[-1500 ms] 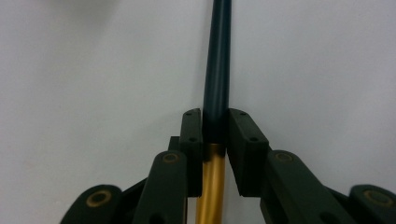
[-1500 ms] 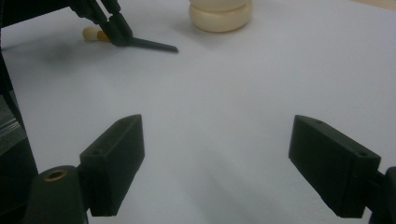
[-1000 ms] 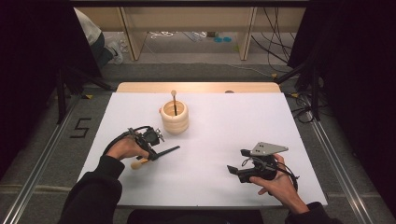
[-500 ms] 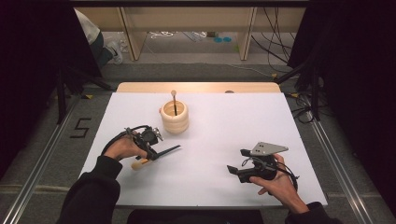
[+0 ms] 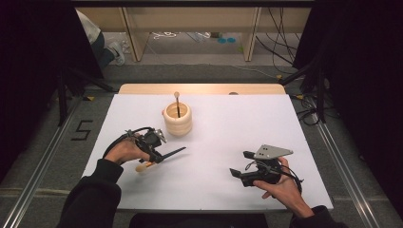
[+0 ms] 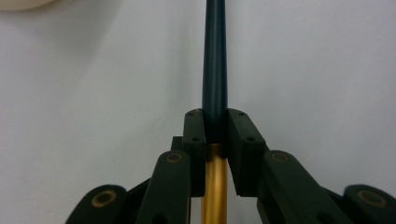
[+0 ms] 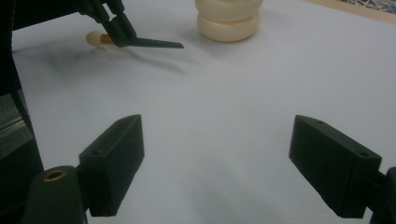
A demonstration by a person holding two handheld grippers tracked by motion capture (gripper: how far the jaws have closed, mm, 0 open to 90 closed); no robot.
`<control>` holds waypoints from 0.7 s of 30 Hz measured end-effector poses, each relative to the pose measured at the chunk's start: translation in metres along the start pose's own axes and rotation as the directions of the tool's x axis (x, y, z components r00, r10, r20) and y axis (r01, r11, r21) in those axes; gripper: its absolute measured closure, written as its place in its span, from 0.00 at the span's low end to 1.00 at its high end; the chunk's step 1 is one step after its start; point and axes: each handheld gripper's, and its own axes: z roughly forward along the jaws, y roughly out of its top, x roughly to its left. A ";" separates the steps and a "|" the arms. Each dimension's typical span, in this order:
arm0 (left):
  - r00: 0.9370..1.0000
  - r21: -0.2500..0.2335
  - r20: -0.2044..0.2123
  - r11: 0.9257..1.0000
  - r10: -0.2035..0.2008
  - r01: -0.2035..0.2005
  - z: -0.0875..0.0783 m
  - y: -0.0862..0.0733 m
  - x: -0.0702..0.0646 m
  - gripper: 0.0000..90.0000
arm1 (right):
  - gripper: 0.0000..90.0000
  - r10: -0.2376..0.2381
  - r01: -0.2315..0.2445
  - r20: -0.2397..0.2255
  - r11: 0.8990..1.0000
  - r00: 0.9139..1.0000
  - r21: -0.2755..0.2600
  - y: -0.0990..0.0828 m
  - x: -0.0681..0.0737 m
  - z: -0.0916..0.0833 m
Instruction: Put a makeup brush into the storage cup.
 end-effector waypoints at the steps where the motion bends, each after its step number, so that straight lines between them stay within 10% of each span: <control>1: 1.000 -0.012 0.006 1.000 0.003 -0.003 -0.001 0.001 -0.002 0.87 | 0.21 -0.004 0.004 -0.005 1.000 1.000 0.002 0.000 0.000 0.000; 3: 0.998 -0.040 0.013 0.997 0.060 -0.060 -0.006 0.006 -0.007 0.87 | 0.21 -0.020 0.020 0.003 1.000 1.000 -0.011 0.002 0.004 -0.001; 21: 0.985 -0.136 0.119 0.985 0.123 -0.106 -0.007 0.028 -0.050 0.87 | 0.19 -0.201 0.199 -0.024 0.977 0.979 -0.069 0.019 0.031 0.000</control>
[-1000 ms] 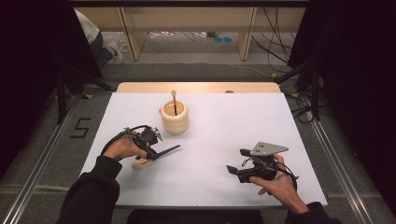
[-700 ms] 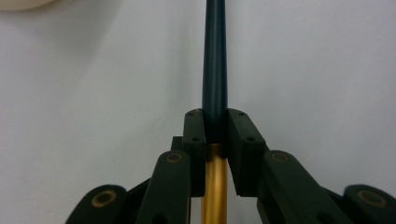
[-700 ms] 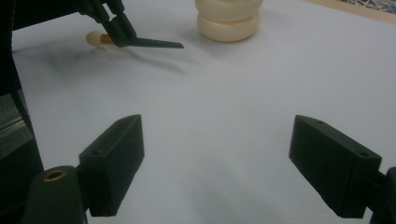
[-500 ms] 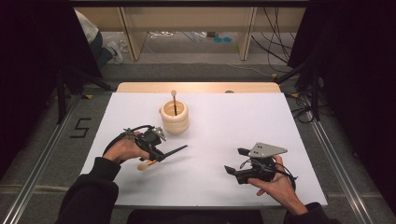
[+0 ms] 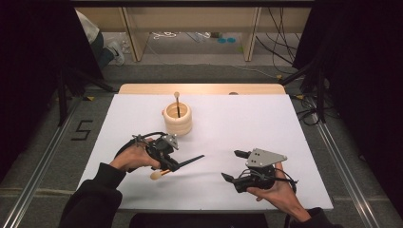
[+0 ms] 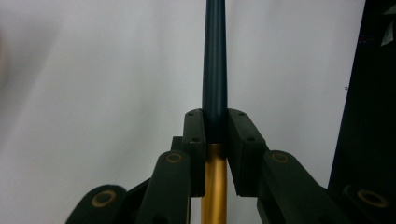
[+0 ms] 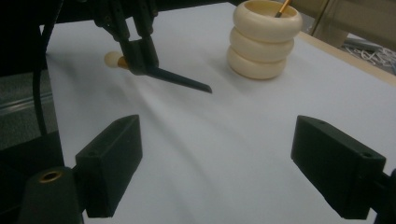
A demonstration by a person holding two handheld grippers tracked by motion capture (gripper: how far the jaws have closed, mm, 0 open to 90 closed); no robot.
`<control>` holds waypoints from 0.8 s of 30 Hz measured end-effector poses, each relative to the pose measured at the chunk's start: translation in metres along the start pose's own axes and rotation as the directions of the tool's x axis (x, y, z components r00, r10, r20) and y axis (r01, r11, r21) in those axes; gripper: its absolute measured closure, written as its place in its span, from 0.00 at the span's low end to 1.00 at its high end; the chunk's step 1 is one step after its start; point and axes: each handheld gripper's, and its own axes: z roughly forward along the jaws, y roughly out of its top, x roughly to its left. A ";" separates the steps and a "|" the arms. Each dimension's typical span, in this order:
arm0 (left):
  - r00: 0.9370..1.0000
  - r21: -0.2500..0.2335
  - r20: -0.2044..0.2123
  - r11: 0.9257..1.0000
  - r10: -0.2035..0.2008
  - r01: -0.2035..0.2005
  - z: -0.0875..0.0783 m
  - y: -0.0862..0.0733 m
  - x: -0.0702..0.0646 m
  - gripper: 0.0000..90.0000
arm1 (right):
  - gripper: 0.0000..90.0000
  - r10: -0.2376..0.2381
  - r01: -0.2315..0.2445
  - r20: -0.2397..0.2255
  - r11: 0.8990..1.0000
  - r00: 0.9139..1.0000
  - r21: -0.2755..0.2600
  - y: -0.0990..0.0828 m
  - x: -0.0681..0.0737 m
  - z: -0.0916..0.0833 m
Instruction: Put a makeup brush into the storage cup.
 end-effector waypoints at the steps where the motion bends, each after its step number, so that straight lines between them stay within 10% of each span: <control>1: 1.000 -0.013 0.013 1.000 0.001 -0.001 0.002 0.003 -0.004 0.87 | 0.19 -0.047 0.047 0.007 0.999 0.999 0.022 0.002 0.004 0.002; 12: 0.995 -0.028 0.084 0.999 0.045 -0.043 0.011 0.021 -0.020 0.87 | 0.22 -0.238 0.237 -0.002 0.968 0.971 0.088 0.009 0.022 0.014; 24: 0.987 -0.037 0.143 0.997 0.078 -0.074 0.018 0.035 -0.031 0.87 | 0.32 -0.505 0.505 -0.046 0.847 0.862 0.164 0.018 0.044 0.033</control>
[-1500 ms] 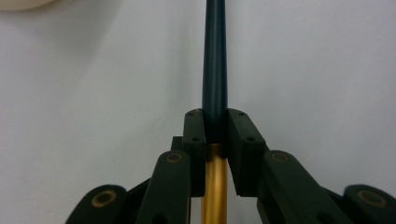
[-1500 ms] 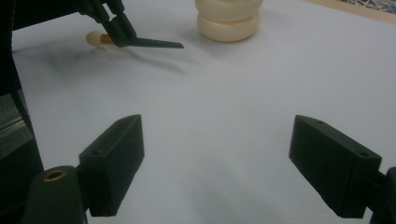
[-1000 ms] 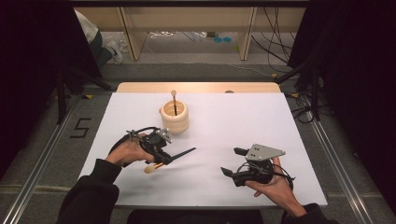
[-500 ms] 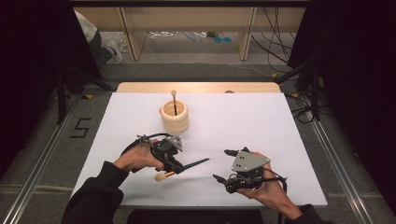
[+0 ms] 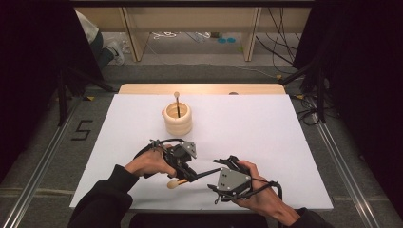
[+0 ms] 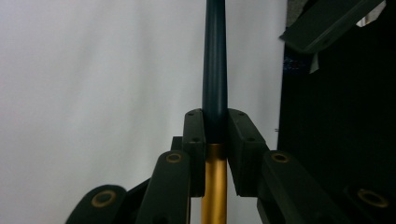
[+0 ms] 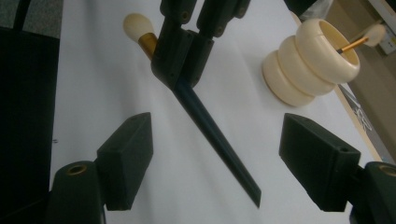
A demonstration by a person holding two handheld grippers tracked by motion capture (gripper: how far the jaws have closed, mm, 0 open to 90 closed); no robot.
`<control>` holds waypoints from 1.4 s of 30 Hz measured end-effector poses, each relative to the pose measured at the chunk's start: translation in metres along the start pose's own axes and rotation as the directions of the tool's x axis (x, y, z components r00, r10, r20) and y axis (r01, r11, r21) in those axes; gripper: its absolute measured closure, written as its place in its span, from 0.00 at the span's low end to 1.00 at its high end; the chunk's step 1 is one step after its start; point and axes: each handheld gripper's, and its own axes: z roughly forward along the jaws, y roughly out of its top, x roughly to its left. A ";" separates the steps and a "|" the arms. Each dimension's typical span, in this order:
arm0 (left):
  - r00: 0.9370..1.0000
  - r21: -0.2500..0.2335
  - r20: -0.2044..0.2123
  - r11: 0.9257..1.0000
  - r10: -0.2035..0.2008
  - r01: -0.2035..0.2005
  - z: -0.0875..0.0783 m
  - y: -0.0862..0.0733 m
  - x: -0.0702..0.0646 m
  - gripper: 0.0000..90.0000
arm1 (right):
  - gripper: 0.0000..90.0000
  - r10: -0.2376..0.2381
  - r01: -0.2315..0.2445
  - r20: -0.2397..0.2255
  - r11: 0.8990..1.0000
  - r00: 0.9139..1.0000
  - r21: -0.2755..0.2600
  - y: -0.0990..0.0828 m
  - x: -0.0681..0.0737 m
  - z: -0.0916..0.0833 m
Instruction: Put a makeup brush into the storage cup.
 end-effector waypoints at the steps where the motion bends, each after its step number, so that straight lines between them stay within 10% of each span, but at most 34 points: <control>1: 1.000 0.007 0.004 1.000 -0.001 0.001 0.000 0.001 0.000 0.87 | 0.33 0.002 -0.002 -0.019 1.000 1.000 0.013 0.002 0.003 0.002; 14: 1.000 0.017 0.025 1.000 0.007 -0.007 0.005 0.004 -0.002 0.87 | 0.46 -0.191 0.193 -0.056 0.980 0.980 0.049 0.008 0.006 0.018; 20: 0.999 0.015 0.032 1.000 0.010 -0.011 0.007 0.005 -0.003 0.87 | 0.51 -0.170 0.175 -0.069 0.981 0.983 0.085 0.008 0.010 0.019; 23: 0.999 0.018 0.032 1.000 0.015 -0.016 0.007 0.007 -0.003 0.87 | 0.55 -0.248 0.253 -0.074 0.965 0.966 0.063 0.008 0.007 0.023; 24: 0.999 0.017 0.039 1.000 0.015 -0.016 0.007 0.007 -0.003 0.87 | 0.56 -0.151 0.159 -0.077 0.981 0.986 0.107 0.007 0.014 0.020; 25: 0.999 0.021 0.037 1.000 0.007 -0.008 0.007 0.008 -0.005 0.87 | 0.56 -0.151 0.159 -0.077 0.981 0.986 0.107 0.007 0.014 0.020; 26: 0.999 0.026 0.039 1.000 0.015 -0.016 0.007 0.009 -0.005 0.87 | 0.58 -0.232 0.238 -0.072 0.967 0.970 0.087 0.009 0.010 0.022; 28: 0.999 0.023 0.044 1.000 0.019 -0.020 0.009 0.009 -0.005 0.87 | 0.59 -0.242 0.249 -0.087 0.965 0.966 0.081 0.009 0.010 0.024; 31: 0.999 0.020 0.046 1.000 0.023 -0.024 0.010 0.010 -0.005 0.87 | 0.63 -0.171 0.182 -0.096 0.975 0.981 0.124 0.007 0.015 0.022; 34: 0.999 0.024 0.050 0.999 0.021 -0.022 0.011 0.011 -0.006 0.87 | 0.67 -0.256 0.265 -0.103 0.961 0.961 0.082 0.008 0.009 0.025; 42: 0.998 0.031 0.061 0.999 0.017 -0.019 0.012 0.012 -0.006 0.87 | 0.75 -0.263 0.273 -0.114 0.958 0.958 0.090 0.008 0.009 0.027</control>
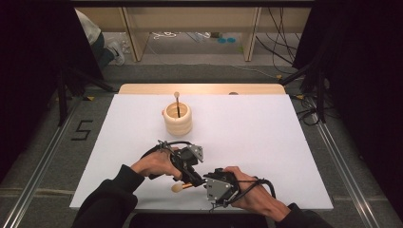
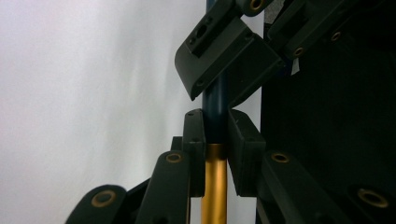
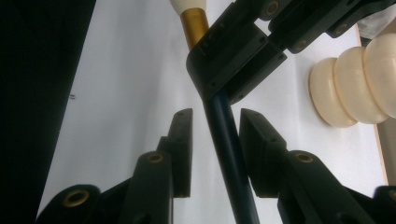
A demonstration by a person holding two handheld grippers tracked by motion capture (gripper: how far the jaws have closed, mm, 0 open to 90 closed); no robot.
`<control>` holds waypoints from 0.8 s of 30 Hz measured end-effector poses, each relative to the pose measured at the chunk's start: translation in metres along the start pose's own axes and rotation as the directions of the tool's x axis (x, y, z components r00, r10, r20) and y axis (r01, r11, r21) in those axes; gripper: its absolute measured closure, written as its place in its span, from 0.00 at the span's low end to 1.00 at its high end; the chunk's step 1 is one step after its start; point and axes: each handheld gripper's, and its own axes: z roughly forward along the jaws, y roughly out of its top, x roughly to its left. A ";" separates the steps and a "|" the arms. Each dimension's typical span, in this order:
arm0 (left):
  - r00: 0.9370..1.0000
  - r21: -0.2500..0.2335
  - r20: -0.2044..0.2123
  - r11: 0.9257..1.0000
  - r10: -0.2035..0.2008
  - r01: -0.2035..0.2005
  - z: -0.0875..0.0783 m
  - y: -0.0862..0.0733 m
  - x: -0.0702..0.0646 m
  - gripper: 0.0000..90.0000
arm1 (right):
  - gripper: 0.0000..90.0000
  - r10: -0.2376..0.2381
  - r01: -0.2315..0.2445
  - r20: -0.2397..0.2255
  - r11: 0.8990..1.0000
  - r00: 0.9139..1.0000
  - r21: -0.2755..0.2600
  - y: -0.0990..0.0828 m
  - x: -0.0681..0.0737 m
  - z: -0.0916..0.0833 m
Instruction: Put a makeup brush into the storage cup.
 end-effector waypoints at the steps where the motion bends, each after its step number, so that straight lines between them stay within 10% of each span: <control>1: 1.000 0.002 0.001 1.000 0.001 -0.001 0.000 0.000 0.000 0.87 | 0.76 -0.003 0.003 0.000 1.000 1.000 0.001 0.000 0.000 0.000; 4: 1.000 0.003 0.003 1.000 0.002 -0.002 0.001 0.000 0.000 0.87 | 0.78 0.102 -0.101 -0.015 0.993 0.995 0.053 0.000 0.007 -0.003; 6: 1.000 0.004 0.009 1.000 0.000 0.000 0.002 0.001 -0.001 0.87 | 0.80 0.023 -0.023 -0.020 1.000 1.000 0.020 -0.001 0.002 0.000; 24: 1.000 0.020 0.031 1.000 -0.002 0.001 0.007 0.002 -0.003 0.87 | 0.87 -0.054 0.055 -0.044 0.998 0.998 0.040 0.001 0.005 0.001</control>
